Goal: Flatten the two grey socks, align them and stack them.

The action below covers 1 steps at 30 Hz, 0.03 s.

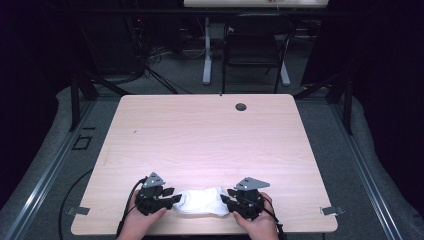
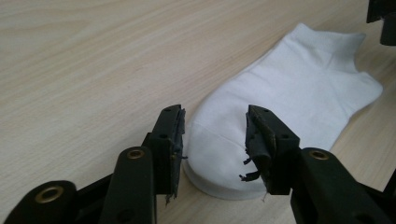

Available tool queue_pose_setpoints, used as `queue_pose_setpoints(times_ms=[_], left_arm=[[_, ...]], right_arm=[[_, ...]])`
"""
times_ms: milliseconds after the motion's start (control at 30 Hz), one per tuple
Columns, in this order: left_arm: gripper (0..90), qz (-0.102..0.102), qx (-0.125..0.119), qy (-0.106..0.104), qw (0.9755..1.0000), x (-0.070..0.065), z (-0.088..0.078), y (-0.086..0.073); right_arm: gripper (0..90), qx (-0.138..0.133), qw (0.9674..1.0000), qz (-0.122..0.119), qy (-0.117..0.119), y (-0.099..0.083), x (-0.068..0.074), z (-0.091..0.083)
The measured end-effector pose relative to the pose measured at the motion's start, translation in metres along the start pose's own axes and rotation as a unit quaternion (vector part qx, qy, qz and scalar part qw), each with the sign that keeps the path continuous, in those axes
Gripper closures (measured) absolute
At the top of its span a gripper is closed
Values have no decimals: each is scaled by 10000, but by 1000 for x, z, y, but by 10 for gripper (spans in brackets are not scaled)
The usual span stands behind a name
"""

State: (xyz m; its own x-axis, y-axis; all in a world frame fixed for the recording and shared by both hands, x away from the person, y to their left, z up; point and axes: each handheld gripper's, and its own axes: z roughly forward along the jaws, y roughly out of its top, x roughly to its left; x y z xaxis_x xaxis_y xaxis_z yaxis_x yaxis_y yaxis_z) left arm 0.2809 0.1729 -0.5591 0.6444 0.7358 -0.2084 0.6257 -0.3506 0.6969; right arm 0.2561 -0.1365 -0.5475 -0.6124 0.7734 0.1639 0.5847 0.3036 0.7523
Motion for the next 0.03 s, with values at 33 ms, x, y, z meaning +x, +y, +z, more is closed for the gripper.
queue_pose_setpoints(times_ms=[33], left_arm=[[555,-51,-72,8,10000,5,-3,0]], right_arm=[[613,-75,10000,-30,-39,0,-2,-3]])
